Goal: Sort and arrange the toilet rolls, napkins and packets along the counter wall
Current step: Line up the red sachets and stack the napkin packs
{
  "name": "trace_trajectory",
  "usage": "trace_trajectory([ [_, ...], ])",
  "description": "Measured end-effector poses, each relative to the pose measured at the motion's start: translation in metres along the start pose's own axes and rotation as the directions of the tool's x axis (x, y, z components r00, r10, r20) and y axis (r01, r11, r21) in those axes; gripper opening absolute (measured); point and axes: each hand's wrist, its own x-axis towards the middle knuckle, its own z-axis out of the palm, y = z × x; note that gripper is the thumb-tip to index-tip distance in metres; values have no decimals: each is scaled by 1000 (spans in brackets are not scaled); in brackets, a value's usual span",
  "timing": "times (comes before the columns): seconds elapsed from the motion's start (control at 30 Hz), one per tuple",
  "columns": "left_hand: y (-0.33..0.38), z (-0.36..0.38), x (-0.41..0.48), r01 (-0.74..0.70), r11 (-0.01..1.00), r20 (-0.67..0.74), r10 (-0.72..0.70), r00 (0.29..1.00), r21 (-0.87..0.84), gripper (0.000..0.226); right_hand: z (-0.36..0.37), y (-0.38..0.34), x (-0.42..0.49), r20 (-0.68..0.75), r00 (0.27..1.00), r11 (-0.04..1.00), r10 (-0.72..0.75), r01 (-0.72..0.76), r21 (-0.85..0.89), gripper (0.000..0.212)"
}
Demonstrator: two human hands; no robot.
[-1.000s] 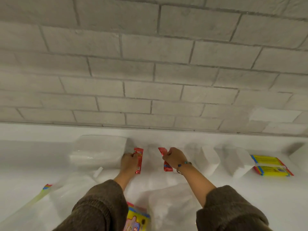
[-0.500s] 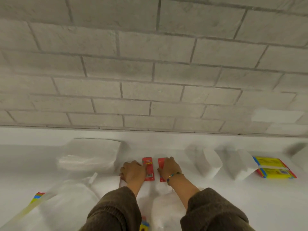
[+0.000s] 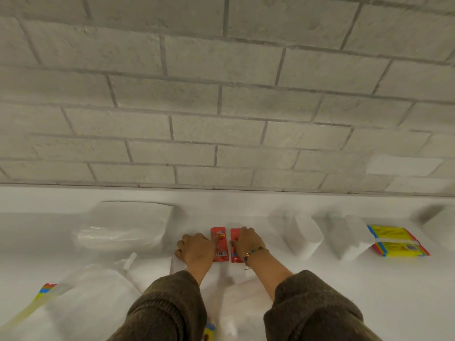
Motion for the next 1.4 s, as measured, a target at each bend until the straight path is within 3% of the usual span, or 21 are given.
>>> trace_trajectory([
  [0.17, -1, -26, -5, -35, 986, 55, 44, 998, -163, 48, -25, 5, -20, -38, 996, 996, -75, 73, -51, 34],
  [0.33, -14, -65, -47, -204, 870, 135, 291, 947, -449, 26, -60, 18, -78, -182, 962, 977, -205, 211, 16, 32],
  [0.53, -55, -86, -115, -360, 744, 65, 474, 878, -564, 8, -65, 55, -155, -246, 872, 893, -424, 447, 47, 30],
  [0.7, -83, -86, -145, -347, 731, 71, 473, 878, -588, 20, -56, 83, -190, -127, 884, 890, -450, 456, 19, 48],
  [0.93, -100, -87, -164, -349, 731, 61, 470, 881, -586, 23, -39, 85, -198, 34, 913, 897, -407, 406, -176, 79],
  [1.03, -102, -90, -170, -355, 744, 61, 468, 882, -566, 22, -37, 80, -195, 78, 896, 860, -438, 442, -254, 84],
  [1.2, -110, -98, -177, -338, 750, 66, 451, 890, -568, 18, -37, 75, -185, 276, 879, 749, -388, 476, -462, 96],
  [1.3, -115, -103, -179, -349, 758, 44, 444, 895, -551, 15, -30, 80, -176, 275, 873, 733, -403, 488, -474, 94],
  [1.4, -121, -106, -180, -340, 765, 46, 434, 900, -547, 13, -23, 85, -168, 160, 873, 798, -461, 487, -354, 80],
])
